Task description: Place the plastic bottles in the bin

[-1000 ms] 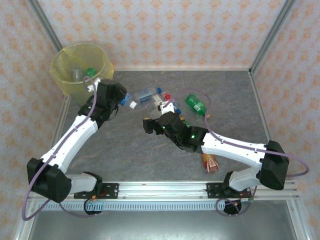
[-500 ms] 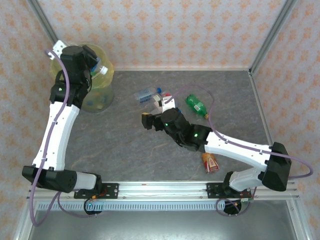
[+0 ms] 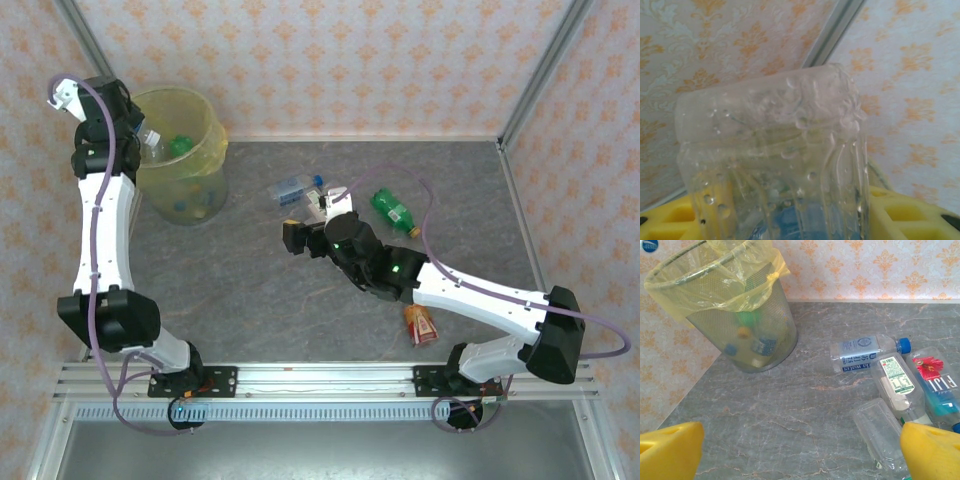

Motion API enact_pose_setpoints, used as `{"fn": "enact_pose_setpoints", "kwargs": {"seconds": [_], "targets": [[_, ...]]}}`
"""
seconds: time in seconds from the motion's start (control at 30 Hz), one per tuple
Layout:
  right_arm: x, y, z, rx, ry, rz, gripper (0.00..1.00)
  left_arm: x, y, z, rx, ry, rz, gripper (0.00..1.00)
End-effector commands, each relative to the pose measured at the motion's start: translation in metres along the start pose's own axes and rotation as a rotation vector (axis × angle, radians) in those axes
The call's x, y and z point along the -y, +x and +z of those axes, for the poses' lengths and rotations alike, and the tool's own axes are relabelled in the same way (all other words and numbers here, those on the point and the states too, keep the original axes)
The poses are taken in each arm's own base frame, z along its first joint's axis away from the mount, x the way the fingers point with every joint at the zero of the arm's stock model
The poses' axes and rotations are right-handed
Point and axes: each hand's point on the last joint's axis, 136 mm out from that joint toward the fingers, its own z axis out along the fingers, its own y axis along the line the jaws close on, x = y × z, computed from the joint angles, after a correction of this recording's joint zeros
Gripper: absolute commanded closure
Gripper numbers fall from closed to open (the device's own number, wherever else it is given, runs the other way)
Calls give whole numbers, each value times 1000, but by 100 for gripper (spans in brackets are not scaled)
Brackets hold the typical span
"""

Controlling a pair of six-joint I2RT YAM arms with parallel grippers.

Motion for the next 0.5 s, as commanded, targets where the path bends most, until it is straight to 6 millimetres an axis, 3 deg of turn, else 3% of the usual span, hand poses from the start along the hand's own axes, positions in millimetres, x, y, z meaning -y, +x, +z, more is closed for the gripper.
{"fn": "enact_pose_setpoints", "kwargs": {"seconds": [0.0, 0.27, 0.3, 0.4, 0.47], "targets": [[-2, -17, -9, 32, 11, -5, 0, 4, -9, 11, 14, 13, 36, 44], [-1, -19, -7, 35, 30, -6, 0, -7, 18, 50, -65, -62, 85, 39], [-1, -20, -6, 35, 30, -7, 0, -8, 22, 53, -78, -69, 88, 36], [-1, -20, -6, 37, 35, -7, 0, -9, 27, 56, -105, -75, 97, 15], [0, -20, -5, 39, 40, -7, 0, -7, 26, 53, -109, -64, 99, 11]]}}
